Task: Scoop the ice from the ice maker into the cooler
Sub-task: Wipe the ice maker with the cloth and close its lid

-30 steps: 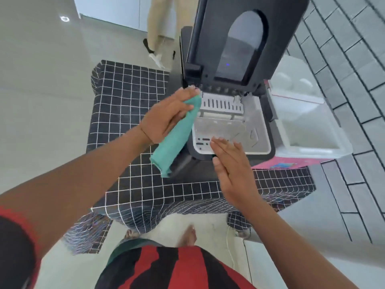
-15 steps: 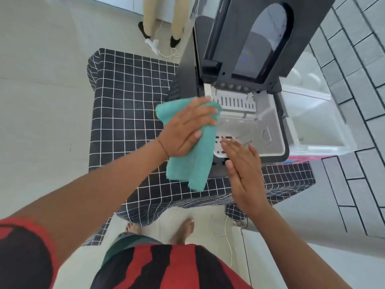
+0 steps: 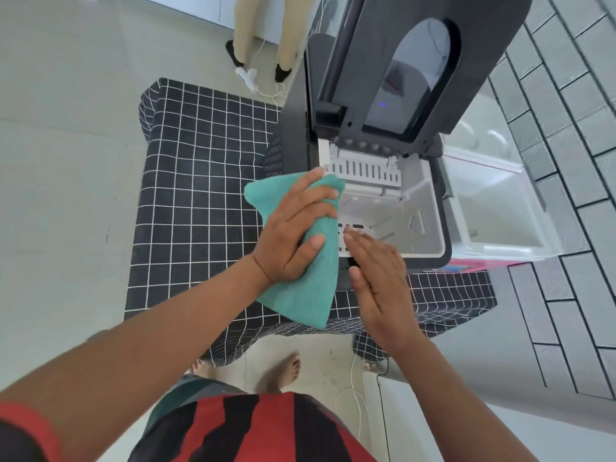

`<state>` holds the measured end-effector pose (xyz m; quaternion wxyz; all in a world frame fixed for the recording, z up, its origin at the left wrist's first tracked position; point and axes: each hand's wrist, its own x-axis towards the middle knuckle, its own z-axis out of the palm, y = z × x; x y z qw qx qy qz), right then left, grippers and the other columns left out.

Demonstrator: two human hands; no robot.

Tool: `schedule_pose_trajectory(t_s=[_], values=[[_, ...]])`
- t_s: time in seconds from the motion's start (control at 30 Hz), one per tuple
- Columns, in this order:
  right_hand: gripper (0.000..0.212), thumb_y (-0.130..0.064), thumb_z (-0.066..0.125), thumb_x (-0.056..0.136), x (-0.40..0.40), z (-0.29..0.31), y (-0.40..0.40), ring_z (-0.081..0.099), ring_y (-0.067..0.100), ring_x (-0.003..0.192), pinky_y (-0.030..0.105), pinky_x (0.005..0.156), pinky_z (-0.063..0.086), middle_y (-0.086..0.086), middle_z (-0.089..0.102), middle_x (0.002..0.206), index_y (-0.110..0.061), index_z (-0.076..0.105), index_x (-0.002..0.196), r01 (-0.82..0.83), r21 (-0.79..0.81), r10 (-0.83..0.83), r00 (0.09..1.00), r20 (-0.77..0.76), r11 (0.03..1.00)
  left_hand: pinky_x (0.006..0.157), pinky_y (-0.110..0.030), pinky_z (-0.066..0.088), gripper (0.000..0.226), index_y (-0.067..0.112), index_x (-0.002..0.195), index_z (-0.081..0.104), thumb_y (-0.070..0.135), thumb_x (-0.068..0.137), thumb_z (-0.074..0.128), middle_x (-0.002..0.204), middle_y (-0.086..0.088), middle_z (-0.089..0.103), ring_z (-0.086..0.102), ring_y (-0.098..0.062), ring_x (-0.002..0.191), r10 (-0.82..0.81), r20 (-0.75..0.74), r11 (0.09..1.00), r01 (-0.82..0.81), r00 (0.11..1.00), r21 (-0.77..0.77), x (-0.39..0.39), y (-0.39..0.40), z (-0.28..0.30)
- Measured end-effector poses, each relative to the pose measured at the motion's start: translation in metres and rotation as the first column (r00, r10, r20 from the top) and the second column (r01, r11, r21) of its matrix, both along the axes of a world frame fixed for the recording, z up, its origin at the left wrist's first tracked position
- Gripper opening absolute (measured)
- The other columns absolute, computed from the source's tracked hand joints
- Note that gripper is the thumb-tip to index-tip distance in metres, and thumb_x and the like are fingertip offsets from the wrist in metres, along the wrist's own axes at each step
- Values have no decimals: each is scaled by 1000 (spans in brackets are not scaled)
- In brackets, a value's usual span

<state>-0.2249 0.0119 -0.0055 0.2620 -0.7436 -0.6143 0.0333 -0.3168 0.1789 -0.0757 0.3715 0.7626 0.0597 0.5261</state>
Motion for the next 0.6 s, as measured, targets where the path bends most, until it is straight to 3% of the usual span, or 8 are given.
schedule_pose_trajectory(t_s=[0.23,0.4,0.5,0.6], values=[[40,-24,47,95,50,-7,-23,42,21,132,55,101,34,2,54,136,-7,56,131,50,73,-57,992,109,996,113,-51,29,32,-1,108,61,22,98,40,126,-17,56,37,-46,138,135,20,991,-135,991,-9,-6,-45,-1],[49,-42,42,96,94,-5,-42,31,15,139,52,114,21,-2,46,145,-17,48,138,115,-6,-113,985,133,993,115,-51,28,34,-4,112,63,22,102,43,128,-15,55,35,-44,139,293,-47,956,-294,955,-12,-7,-75,1],[48,-39,40,98,106,-6,-47,26,10,142,47,117,15,-3,41,148,-18,44,141,55,-15,-53,992,114,998,114,-54,30,31,-6,116,66,17,97,54,127,-15,60,38,-42,138,456,-118,890,-448,882,87,-4,-93,4],[45,-34,39,99,115,-6,-51,26,10,142,42,119,11,-4,42,147,-17,46,140,-19,10,18,997,77,1000,116,-57,25,26,-1,116,69,11,95,59,124,-13,66,45,-37,134,624,-199,781,-600,755,173,6,-114,7]])
